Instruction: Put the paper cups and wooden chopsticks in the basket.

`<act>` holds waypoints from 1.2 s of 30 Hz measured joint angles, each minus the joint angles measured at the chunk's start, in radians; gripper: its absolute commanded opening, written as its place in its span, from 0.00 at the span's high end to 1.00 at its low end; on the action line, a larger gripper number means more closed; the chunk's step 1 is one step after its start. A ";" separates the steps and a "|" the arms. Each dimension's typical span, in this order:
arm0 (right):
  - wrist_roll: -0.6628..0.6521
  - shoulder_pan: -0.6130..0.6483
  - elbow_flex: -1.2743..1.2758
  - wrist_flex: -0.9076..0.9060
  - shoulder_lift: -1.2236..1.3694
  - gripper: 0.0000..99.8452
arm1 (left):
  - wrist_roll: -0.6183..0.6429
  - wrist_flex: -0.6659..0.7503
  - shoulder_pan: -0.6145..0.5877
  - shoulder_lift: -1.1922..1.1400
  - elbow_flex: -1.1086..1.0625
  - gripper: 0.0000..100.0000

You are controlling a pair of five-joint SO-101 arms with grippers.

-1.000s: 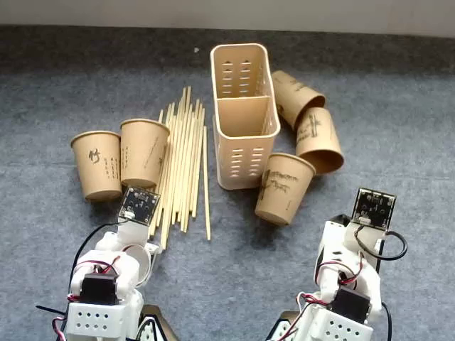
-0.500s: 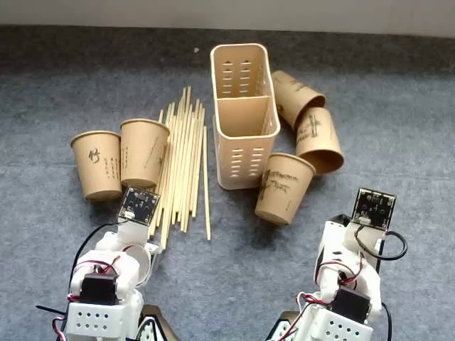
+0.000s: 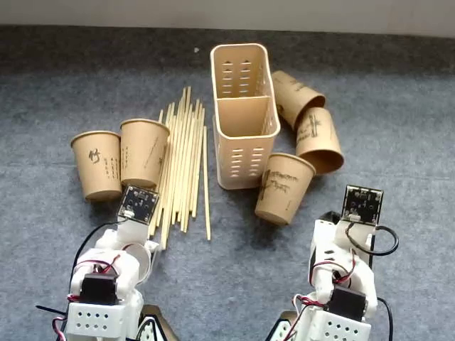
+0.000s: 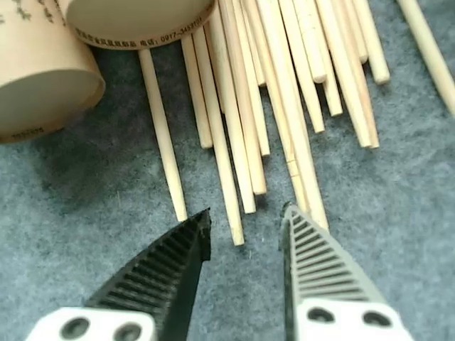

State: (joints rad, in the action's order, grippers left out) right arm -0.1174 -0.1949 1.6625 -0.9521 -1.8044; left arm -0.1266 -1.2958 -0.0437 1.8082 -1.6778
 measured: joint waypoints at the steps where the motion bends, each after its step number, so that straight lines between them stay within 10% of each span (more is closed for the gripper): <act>1: 0.000 0.000 0.000 0.000 0.000 0.99 | 0.000 0.009 0.000 0.000 0.000 0.82; 20: -0.189 -0.069 0.000 0.043 0.000 0.91 | -0.282 0.315 -0.232 0.000 0.078 0.82; 36: -0.176 0.000 -0.376 -0.267 0.006 0.91 | -0.232 -0.170 -0.166 -0.344 1.013 0.82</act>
State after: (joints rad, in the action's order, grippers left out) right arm -0.2938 -0.1949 1.2866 -1.2190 -1.7983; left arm -0.3583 -1.4661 -0.2094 1.4645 -0.6651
